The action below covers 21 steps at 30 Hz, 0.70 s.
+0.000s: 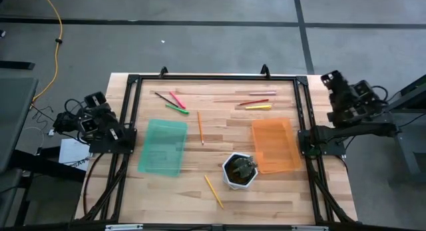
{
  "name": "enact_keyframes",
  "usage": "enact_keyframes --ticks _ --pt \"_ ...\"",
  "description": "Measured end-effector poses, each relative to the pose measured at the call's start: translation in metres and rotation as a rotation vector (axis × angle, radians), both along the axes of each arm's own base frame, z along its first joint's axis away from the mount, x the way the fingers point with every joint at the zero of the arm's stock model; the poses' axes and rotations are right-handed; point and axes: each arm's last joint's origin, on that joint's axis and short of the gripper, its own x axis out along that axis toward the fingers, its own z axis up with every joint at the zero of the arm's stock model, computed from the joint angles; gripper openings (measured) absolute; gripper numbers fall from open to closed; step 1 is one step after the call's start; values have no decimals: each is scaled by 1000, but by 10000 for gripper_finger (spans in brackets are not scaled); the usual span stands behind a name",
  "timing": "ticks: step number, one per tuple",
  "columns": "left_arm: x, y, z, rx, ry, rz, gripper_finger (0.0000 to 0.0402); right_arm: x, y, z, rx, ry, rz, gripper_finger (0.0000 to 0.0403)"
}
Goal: Sort pens & pencils
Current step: Put the light pink pen into the green bin
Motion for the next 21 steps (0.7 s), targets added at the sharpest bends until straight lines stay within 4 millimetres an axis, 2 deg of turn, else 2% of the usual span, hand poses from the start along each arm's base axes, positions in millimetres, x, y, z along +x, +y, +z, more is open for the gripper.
enact_keyframes --ticks 7,13,21 --pt "-5 -4 2 132 -68 -47 79 -11 0 17 -23 -36 -56 142" --pt "-12 -7 3 257 -150 -79 79 -7 0 16 6 -16 37 142" --pt "-13 -7 3 270 -161 -66 79 -1 0 15 40 2 88 142"
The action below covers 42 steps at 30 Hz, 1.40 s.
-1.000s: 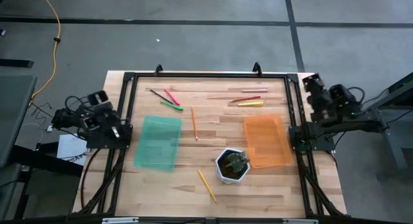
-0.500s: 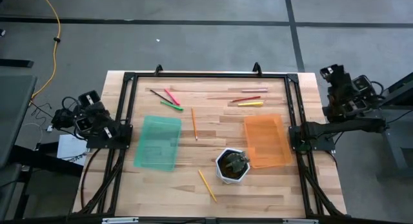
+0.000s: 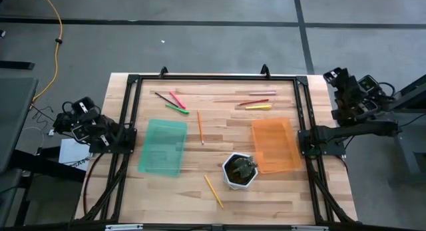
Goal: Sort pens & pencils
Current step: Put the light pink pen into the green bin
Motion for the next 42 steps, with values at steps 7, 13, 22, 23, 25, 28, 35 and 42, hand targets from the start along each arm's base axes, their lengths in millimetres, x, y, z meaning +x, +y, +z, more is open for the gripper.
enact_keyframes --ticks 7,13,22,23,25,28,35,42 --pt "0 0 0 23 -39 112 79 18 0 -3 6 62 7 142" --pt "0 0 0 55 -69 189 79 27 -3 -4 122 80 -53 142" --pt "1 -2 -1 114 -59 170 79 27 -5 -5 185 88 -117 142" --pt "2 -2 -1 116 -50 169 79 27 -5 -5 184 89 -119 142" --pt "3 -2 -2 117 -42 169 79 27 -5 -5 183 90 -120 142" --pt "3 -1 -1 93 -37 165 79 27 -5 -5 183 94 -123 136" --pt "3 -1 -1 70 -13 110 79 28 -5 -6 176 110 -152 65" --pt "4 -2 -2 77 2 100 79 28 -5 -6 181 108 -141 33"
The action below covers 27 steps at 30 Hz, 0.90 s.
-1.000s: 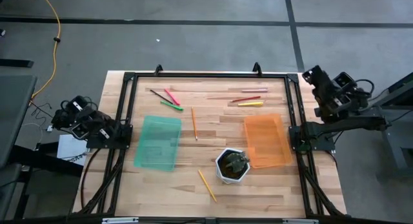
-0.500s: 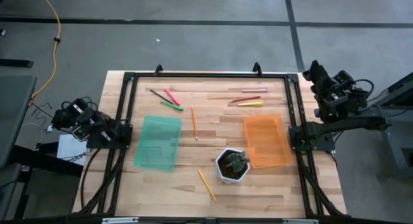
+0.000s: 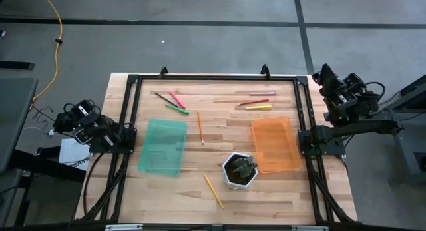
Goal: Sort pens & pencils
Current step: Put the light pink pen into the green bin
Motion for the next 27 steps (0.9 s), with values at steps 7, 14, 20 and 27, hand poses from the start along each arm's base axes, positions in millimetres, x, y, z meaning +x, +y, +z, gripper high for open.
enact_keyframes --ticks 7,14,20,27 --pt "-7 0 5 -16 -31 -76 79 2 0 -1 15 10 26 33" --pt "1 9 39 -371 248 -110 78 17 1 -5 28 53 48 33" --pt "17 19 57 -839 708 16 78 52 2 -20 41 239 64 33" --pt "29 21 63 -1112 972 34 78 107 2 -41 205 863 97 32"
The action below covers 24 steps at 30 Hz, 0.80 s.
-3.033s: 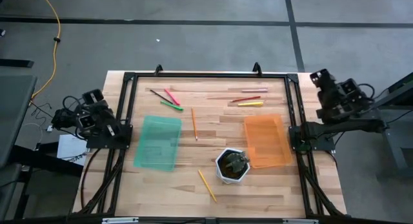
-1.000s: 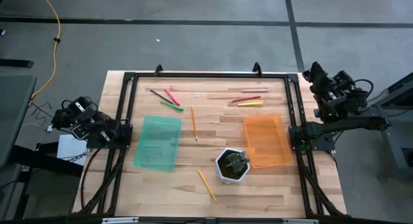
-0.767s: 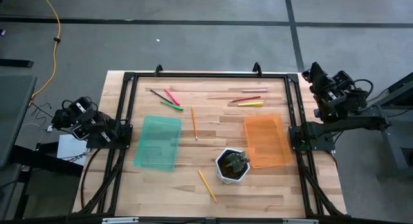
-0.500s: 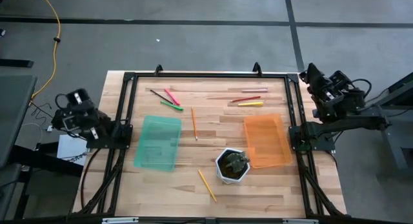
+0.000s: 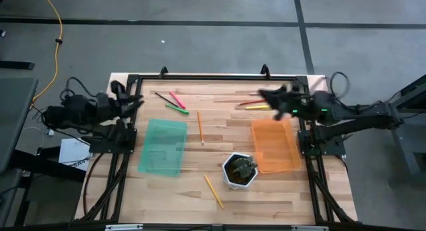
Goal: Sort pens & pencils
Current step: Put the light pink pen into the green bin
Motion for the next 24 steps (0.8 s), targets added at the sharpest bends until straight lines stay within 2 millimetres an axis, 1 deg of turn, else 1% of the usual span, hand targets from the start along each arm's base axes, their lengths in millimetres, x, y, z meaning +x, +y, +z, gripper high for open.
enact_keyframes --ticks 2,4,8,10,12,14,17,19,21,24 --pt "6 0 -2 -63 60 -6 78 16 0 1 0 145 -3 32" --pt "14 -1 -7 -121 108 7 78 32 -1 6 -27 248 -9 32" --pt "31 -2 -16 -181 202 37 78 64 -7 13 -148 471 -14 32" --pt "39 -2 -20 -218 235 66 78 77 -12 16 -216 585 -11 32" --pt "47 -2 -24 -231 271 81 78 87 -18 15 -243 717 -10 32" --pt "54 -3 -28 -229 307 88 78 95 -29 9 -197 867 -28 32" --pt "63 -4 -32 -233 347 94 78 99 -49 -5 -49 1091 -77 32" --pt "66 -4 -34 -242 360 108 78 100 -63 -17 56 1207 -93 35" --pt "69 -3 -36 -249 371 136 78 101 -75 -29 119 1291 -69 42" --pt "71 -1 -42 -272 409 178 78 103 -91 -47 164 1344 -6 68"
